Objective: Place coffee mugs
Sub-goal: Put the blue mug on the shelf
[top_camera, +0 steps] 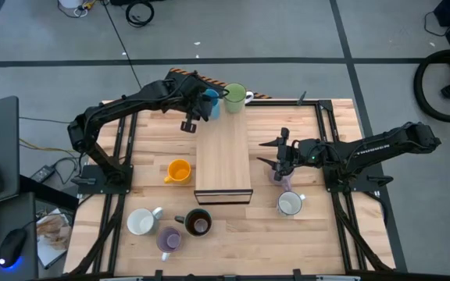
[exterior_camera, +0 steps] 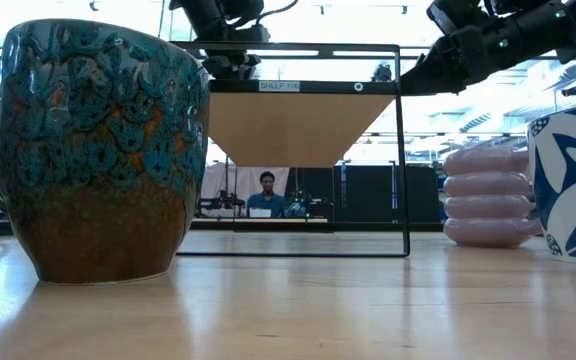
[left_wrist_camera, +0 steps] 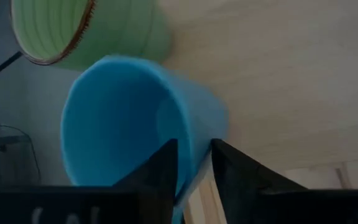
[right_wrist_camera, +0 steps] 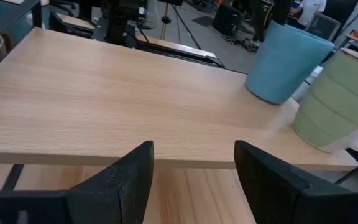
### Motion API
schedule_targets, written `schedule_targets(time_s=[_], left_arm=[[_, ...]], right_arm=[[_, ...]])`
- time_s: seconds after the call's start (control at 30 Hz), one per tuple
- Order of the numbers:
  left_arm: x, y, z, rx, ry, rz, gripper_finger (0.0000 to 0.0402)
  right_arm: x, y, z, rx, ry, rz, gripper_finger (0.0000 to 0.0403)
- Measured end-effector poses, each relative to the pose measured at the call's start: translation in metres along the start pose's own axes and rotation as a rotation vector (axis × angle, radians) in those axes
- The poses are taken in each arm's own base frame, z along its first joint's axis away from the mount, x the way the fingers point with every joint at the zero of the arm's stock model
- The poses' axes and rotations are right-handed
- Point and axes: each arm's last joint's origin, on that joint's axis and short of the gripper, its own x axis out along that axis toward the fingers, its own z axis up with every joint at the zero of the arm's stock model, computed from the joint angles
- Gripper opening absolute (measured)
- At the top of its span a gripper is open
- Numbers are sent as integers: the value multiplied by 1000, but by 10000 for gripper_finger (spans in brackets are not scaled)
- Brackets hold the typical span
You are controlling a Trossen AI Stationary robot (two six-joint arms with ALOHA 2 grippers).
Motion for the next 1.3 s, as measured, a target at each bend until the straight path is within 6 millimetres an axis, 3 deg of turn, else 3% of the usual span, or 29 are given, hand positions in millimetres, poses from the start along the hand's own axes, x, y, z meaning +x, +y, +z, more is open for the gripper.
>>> schedule_targets(time_s=[1.3], left_arm=[[1, 12, -6, -186, 88, 166, 123]], right_arm=[[0, 0, 1, 3, -11, 10, 229]])
